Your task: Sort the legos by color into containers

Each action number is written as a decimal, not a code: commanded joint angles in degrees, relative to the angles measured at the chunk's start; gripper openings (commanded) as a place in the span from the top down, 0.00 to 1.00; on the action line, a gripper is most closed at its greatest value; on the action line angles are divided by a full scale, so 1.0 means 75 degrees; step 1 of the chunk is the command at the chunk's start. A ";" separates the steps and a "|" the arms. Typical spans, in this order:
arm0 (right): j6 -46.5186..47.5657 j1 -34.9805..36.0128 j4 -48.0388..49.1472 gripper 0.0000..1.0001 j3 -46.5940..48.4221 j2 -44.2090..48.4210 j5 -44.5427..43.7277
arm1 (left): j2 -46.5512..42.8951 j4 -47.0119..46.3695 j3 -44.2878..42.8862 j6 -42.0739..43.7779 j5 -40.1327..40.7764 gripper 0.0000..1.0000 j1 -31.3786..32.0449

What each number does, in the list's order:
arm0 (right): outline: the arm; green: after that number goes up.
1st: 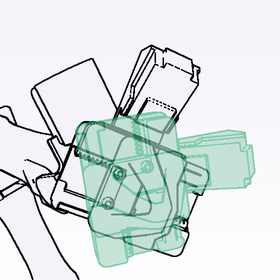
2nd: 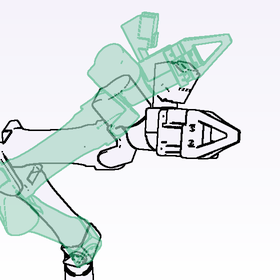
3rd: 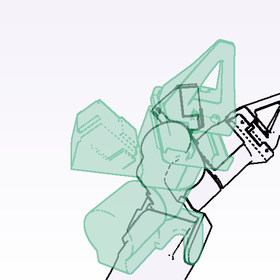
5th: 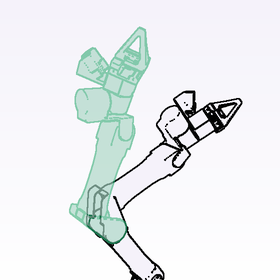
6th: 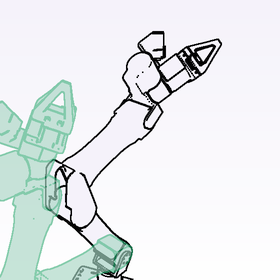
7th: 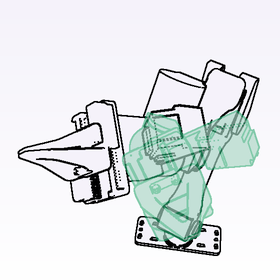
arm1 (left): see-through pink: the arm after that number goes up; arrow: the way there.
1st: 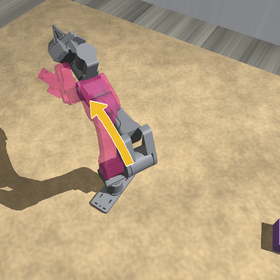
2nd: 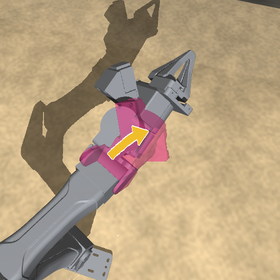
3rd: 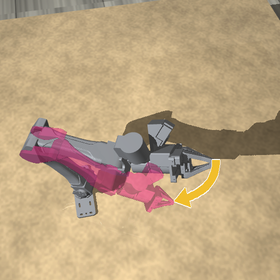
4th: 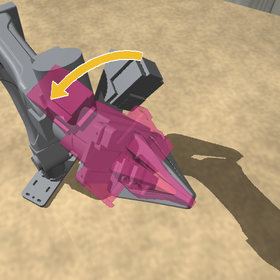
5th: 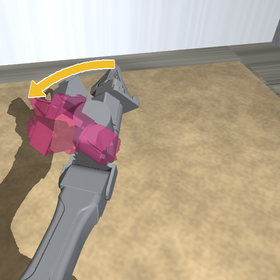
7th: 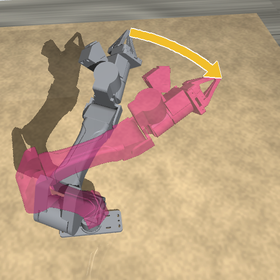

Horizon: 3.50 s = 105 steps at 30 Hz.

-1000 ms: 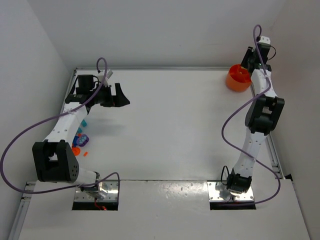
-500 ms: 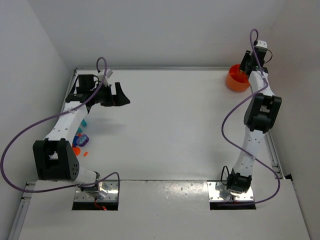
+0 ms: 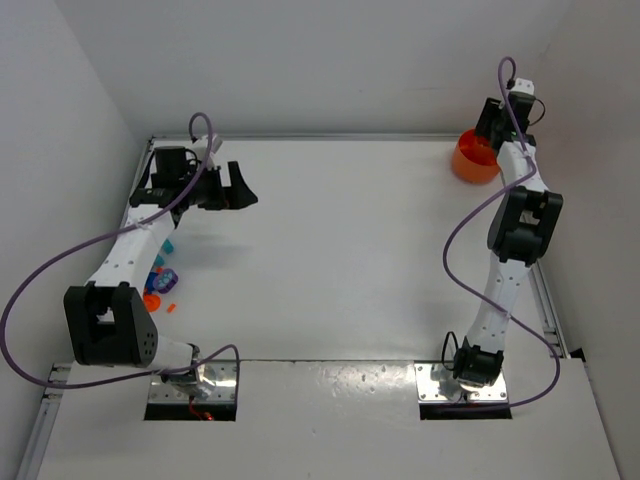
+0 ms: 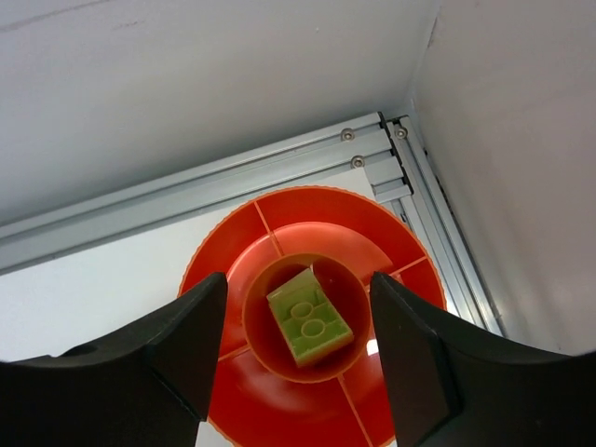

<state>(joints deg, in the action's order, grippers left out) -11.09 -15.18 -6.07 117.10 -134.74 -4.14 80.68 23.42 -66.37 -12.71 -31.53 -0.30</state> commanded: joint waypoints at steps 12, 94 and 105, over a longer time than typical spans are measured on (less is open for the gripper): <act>0.0951 0.0312 0.1044 0.35 -0.3939 0.4190 0.2517 | -0.1534 0.0310 0.0001 0.0803 0.1296 0.01 -0.0125; -0.4955 0.3218 0.2330 0.25 -0.7726 0.5871 0.9329 | 0.0668 0.2538 -0.0197 0.5024 -0.5380 0.76 0.0425; -0.1218 0.4332 0.0295 0.25 -0.6368 0.5379 1.0771 | 0.1347 0.2678 -0.0737 0.4038 -0.7105 0.75 0.1772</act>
<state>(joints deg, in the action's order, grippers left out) -32.64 15.81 1.23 65.08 -94.61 72.05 91.05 43.27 -69.73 18.11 -78.67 11.03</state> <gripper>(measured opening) 0.753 0.292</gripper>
